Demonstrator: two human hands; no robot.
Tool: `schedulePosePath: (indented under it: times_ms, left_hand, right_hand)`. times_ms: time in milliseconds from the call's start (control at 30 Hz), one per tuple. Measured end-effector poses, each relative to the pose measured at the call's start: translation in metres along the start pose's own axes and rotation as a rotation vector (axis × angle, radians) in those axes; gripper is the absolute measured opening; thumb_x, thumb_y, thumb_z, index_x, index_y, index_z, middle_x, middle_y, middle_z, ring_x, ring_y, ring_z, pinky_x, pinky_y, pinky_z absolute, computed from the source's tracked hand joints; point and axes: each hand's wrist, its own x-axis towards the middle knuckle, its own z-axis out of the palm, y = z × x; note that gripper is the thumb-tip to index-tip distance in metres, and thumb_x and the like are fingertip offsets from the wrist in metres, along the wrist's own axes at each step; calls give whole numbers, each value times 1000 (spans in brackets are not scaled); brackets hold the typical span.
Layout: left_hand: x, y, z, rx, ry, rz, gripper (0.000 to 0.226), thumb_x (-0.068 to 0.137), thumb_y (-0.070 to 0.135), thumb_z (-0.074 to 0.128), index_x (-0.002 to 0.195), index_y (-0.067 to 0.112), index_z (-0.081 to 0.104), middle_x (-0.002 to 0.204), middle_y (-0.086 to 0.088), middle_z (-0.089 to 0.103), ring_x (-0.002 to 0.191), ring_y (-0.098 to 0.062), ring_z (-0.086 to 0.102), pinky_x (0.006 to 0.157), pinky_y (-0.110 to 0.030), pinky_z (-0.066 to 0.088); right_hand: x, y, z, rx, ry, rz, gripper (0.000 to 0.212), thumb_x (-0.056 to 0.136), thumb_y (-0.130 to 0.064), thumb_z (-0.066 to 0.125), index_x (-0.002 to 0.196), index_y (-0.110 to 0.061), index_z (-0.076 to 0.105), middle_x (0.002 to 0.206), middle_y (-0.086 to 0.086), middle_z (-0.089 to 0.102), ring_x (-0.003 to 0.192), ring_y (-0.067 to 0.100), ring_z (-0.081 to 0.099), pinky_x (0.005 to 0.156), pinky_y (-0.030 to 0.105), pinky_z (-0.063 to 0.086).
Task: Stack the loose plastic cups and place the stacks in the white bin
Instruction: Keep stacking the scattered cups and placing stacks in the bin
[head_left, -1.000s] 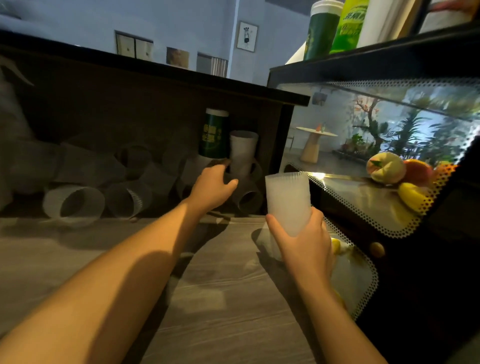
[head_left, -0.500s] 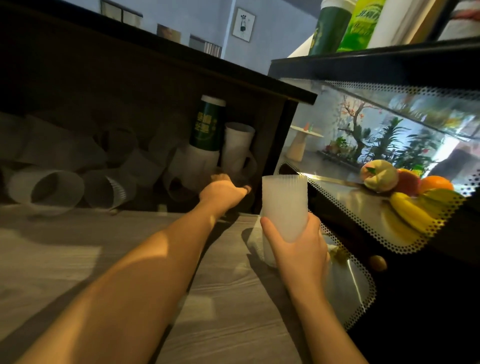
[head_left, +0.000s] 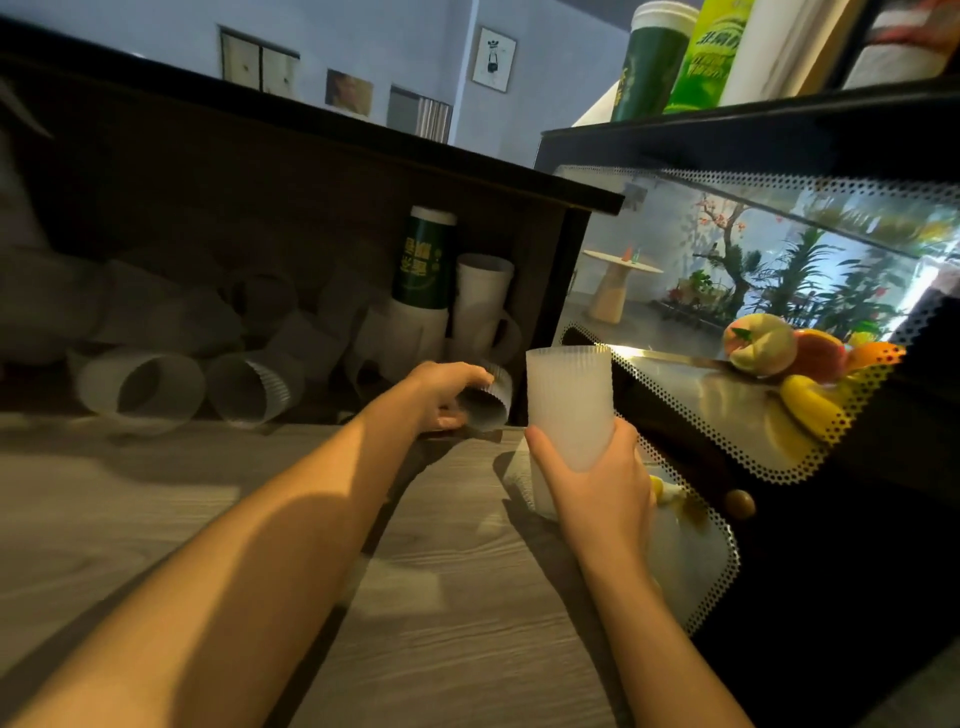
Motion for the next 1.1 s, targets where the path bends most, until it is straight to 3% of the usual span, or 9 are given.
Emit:
schedulePosePath:
  times_ms: [100,233,400,500,567,733,867,933,1100]
  left_hand:
    - [-20,-1,-17,3,-81,-3,26,82,27,75,105,17,68,117,-13,61,100,-26,64,70,-33,59]
    - [-47,8,-47,-135,-68,-7,35,82,27,75,112,15,62,116,-14,57,86,-21,62,63,-27,55]
    - [-76,16,-71,-342,7,211,58,82,19,75,132,10,48,124,-16,55,107,-28,64,56,-22,56]
    - [-91,12,-68,-366,-26,323,53,85,13,72,133,14,47,126,-14,56,112,-27,63,76,-28,58]
    - [-100,9,-62,-323,-63,384,47,85,15,71,128,14,52,128,-15,59,111,-24,64,90,-34,55]
    - [-104,-2,-50,32,-56,577,51,87,35,68,132,16,54,126,-3,61,118,-16,58,106,-41,45]
    - [-98,-15,-48,397,-118,565,95,71,87,46,149,34,36,151,10,40,137,-10,39,117,-42,27]
    - [-94,-18,-49,442,-160,491,106,61,98,31,150,40,31,153,8,39,134,-12,43,116,-45,25]
    - [-84,-10,-54,237,-66,466,68,92,68,32,143,25,45,137,-1,55,115,-22,58,104,-42,43]
  right_hand:
    - [-1,0,-1,-13,-12,-16,78,71,-73,64,126,-21,42,113,0,53,95,18,51,75,36,45]
    - [-5,-3,-3,-33,-79,-53,77,72,-70,65,127,-24,39,112,-2,49,95,16,48,72,33,39]
    - [-13,-13,-5,-117,-205,-174,79,74,-66,66,133,-24,35,123,0,47,105,22,52,72,31,36]
    - [-19,-19,-5,-121,-224,-277,79,74,-65,66,134,-24,37,122,-1,47,105,20,51,71,30,33]
    - [-23,-22,-4,-95,-230,-328,79,72,-65,68,133,-25,38,119,-2,47,103,19,51,70,30,34]
    - [-30,-26,-2,-59,-253,-367,81,75,-65,66,137,-24,33,124,-2,44,98,9,43,70,25,42]
    - [-28,-21,-2,-10,-225,-334,80,73,-65,67,133,-23,36,121,-2,46,95,9,44,67,25,42]
    - [-24,-17,-3,-20,-230,-326,79,71,-66,68,131,-24,38,118,-2,47,95,12,47,67,27,41]
    - [-11,-12,-9,-12,-161,-171,73,72,-65,69,125,-22,42,113,1,52,95,21,52,68,32,39]
